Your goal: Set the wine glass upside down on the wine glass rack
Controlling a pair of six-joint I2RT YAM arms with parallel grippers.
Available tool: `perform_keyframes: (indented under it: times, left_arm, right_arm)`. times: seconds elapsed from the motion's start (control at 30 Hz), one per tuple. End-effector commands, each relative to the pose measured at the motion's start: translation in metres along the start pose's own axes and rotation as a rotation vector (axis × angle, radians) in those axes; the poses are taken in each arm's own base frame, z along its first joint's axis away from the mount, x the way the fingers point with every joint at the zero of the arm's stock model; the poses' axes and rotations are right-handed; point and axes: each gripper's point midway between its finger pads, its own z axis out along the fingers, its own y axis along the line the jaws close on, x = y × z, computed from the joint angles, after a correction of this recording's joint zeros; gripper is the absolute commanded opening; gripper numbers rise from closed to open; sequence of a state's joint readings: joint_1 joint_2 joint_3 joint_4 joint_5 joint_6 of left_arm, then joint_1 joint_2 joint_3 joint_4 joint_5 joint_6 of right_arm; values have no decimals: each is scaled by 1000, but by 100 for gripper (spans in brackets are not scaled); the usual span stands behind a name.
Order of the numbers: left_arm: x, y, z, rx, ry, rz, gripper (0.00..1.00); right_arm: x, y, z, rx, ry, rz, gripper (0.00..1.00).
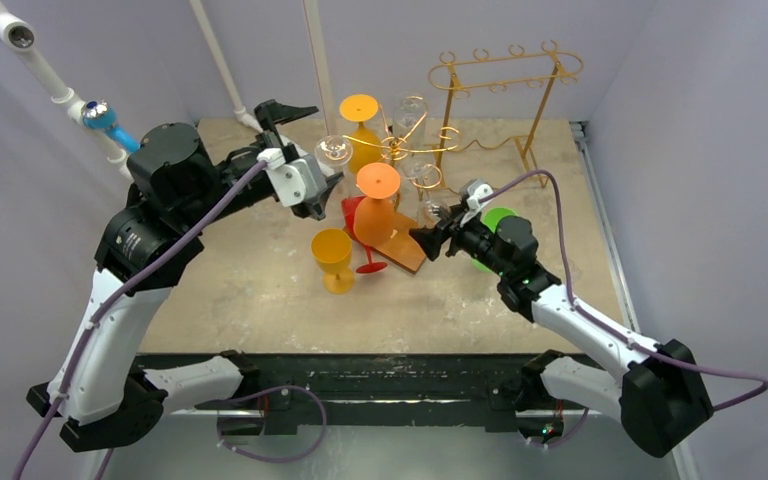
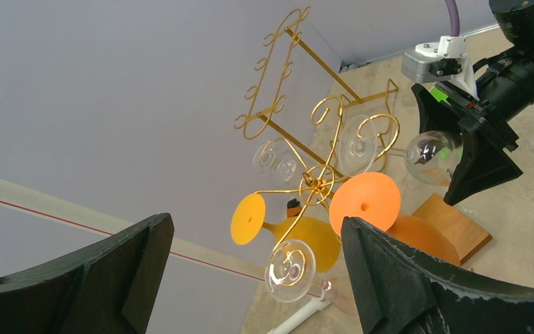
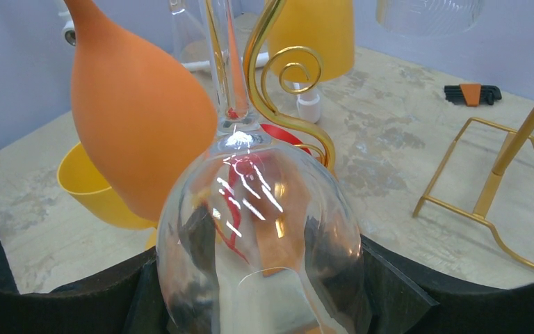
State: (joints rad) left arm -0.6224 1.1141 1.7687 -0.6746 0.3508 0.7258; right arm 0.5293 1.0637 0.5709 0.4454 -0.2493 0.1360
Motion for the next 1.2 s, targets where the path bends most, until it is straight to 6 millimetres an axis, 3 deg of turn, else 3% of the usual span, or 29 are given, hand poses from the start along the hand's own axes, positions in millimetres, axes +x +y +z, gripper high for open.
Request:
perform_keyframes:
  times: [0.0, 0.53, 0.73, 1.17]
  left_arm:
    - [1, 6, 2, -29, 4, 9, 100]
    - [9, 6, 7, -28, 28, 25, 100]
    - [10, 5, 6, -31, 31, 26, 100]
    - [11, 4, 3, -33, 34, 29, 100]
  right_arm:
    - [-41, 12, -2, -55, -171, -41, 0]
    - [-45, 12, -13, -42, -284, 6, 0]
    - [-43, 2, -20, 15, -335, 66, 0]
    - [-47, 17, -1, -104, -359, -12, 0]
